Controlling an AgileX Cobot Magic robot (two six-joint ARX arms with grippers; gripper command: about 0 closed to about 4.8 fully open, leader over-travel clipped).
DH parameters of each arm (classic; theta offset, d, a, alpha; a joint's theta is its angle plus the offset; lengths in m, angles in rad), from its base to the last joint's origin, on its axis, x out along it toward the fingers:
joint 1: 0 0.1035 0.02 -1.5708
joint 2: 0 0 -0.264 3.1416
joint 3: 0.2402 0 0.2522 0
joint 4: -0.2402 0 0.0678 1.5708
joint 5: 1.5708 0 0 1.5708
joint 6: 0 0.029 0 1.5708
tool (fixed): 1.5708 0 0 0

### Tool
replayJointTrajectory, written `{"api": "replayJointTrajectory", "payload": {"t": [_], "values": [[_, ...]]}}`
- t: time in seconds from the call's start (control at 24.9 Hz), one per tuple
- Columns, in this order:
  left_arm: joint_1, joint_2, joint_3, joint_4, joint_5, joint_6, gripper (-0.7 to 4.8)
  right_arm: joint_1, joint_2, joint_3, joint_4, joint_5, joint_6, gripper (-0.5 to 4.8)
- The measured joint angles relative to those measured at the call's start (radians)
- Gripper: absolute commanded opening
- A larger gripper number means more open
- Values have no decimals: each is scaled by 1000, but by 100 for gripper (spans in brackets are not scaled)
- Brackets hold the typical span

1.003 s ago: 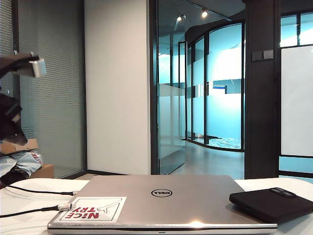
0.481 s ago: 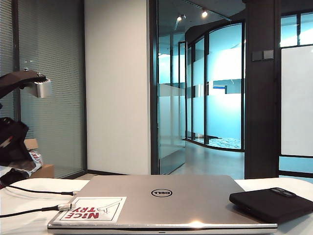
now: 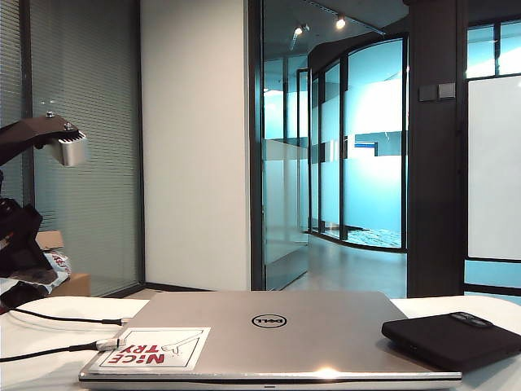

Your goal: Pick up the charging cable and the phone, plug the charging cable into the charging port on the phone, and finally place them back on the table.

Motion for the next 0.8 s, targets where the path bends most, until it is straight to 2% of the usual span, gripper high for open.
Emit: {"api": "replayJointTrajectory", "payload": {"t": [0.28,0.8], "values": [[-62,51,0,19,1,12,418,0,0,0,0,0,0,-1],[-61,175,0,56,1,23,418,-1,-18,0,0,0,0,-1]]}}
